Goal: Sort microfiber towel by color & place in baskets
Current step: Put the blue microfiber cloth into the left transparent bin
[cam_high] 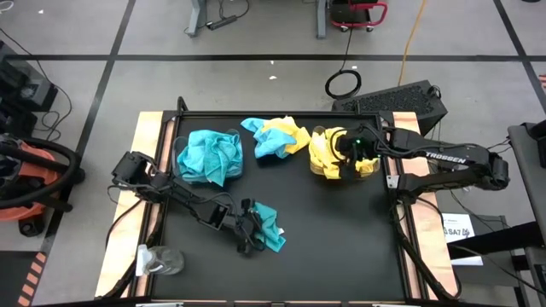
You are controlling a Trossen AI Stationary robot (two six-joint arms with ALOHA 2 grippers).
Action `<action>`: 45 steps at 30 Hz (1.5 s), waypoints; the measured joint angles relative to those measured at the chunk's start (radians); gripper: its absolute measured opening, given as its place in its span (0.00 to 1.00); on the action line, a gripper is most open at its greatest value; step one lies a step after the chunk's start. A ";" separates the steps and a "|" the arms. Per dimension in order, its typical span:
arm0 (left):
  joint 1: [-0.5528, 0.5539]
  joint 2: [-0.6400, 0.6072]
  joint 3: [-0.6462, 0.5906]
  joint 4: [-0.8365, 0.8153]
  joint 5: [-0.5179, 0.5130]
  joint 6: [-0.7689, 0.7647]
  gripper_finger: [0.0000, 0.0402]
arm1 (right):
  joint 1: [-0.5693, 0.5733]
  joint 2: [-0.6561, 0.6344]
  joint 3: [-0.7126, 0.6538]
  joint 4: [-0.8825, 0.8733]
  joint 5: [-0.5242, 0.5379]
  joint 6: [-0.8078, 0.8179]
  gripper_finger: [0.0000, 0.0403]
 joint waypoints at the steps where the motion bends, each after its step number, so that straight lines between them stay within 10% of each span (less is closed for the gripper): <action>1: 0.000 0.000 0.000 0.000 0.001 0.008 0.13 | 0.007 0.000 0.000 0.000 0.000 0.006 0.71; 13: 0.013 -0.099 -0.005 -0.112 -0.025 0.069 0.06 | 0.084 -0.005 0.001 0.000 0.005 0.044 0.71; 35: 0.085 -0.693 -0.003 -0.677 -0.524 0.074 0.06 | 0.254 -0.016 0.001 0.063 0.005 0.126 0.71; 45: 0.205 -0.831 -0.003 -1.013 -0.573 -0.112 0.06 | 0.303 -0.015 0.001 0.081 0.007 0.148 0.71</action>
